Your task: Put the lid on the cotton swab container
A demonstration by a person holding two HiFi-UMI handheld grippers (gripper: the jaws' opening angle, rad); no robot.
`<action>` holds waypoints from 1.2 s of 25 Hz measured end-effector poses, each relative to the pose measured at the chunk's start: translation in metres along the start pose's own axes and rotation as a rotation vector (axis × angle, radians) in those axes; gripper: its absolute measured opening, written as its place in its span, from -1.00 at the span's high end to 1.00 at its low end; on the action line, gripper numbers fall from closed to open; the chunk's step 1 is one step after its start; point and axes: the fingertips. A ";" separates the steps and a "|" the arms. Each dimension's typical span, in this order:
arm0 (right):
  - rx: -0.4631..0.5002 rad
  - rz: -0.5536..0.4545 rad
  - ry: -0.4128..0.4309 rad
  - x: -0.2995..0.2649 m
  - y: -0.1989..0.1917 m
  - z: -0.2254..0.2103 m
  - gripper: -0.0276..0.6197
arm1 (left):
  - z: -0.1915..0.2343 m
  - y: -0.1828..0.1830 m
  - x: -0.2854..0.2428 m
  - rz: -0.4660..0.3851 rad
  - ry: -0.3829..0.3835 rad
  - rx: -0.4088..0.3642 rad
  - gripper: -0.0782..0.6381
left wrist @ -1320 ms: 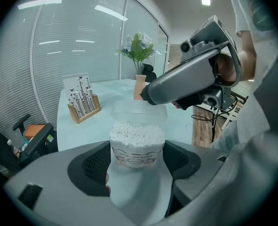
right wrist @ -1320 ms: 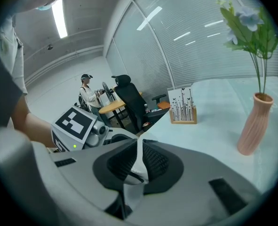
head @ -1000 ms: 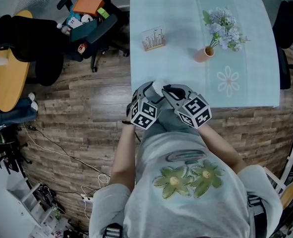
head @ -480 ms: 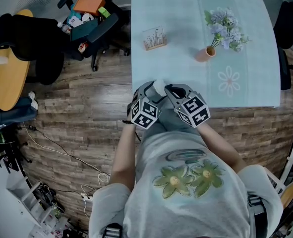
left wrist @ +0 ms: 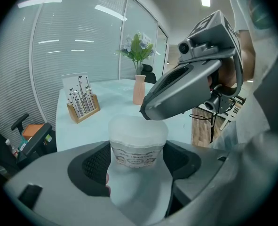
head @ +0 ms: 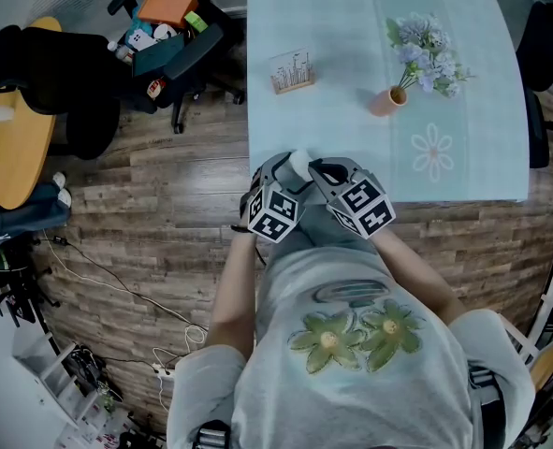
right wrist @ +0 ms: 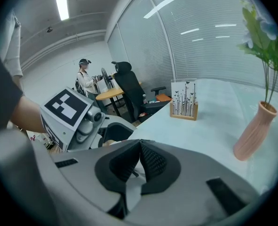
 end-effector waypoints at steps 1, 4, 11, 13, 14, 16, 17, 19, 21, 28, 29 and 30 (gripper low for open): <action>0.009 0.008 0.001 -0.001 0.000 0.000 0.91 | 0.000 0.000 0.000 0.000 0.000 0.000 -0.19; 0.037 0.033 0.005 -0.002 -0.001 0.001 0.91 | 0.000 0.000 -0.001 -0.002 -0.001 0.000 -0.19; 0.154 0.113 0.033 -0.006 -0.003 0.006 0.91 | 0.000 0.000 -0.001 -0.003 -0.003 0.001 -0.19; 0.183 0.157 0.052 -0.007 -0.003 0.009 0.91 | 0.000 0.000 -0.001 -0.002 -0.004 0.002 -0.19; 0.199 0.189 0.061 -0.008 -0.003 0.010 0.91 | 0.000 0.000 -0.001 -0.002 -0.004 0.002 -0.19; 0.243 0.270 0.074 -0.010 -0.004 0.011 0.91 | 0.000 0.000 -0.001 -0.002 -0.003 0.002 -0.19; 0.266 0.314 0.079 -0.011 -0.004 0.011 0.91 | 0.000 0.000 -0.001 -0.003 -0.002 0.003 -0.19; 0.304 0.405 0.083 -0.012 -0.006 0.012 0.91 | 0.000 0.000 0.000 -0.002 0.000 0.003 -0.19; 0.335 0.491 0.092 -0.014 -0.008 0.012 0.91 | 0.001 0.000 -0.001 0.001 0.002 0.003 -0.19; 0.371 0.581 0.125 -0.015 -0.006 0.013 0.91 | 0.001 0.000 -0.003 0.010 0.010 0.006 -0.19; 0.381 0.582 0.121 -0.014 -0.005 0.013 0.91 | 0.001 0.000 -0.002 0.010 0.010 0.009 -0.19; 0.390 0.580 0.117 -0.014 -0.006 0.014 0.91 | 0.000 -0.001 -0.002 0.009 0.010 0.013 -0.19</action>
Point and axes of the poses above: the fingertips, and each gripper's own axes: x backward along the fingers, z to its left, y out of its top, and after that the axes turned 5 degrees about -z, right-handed
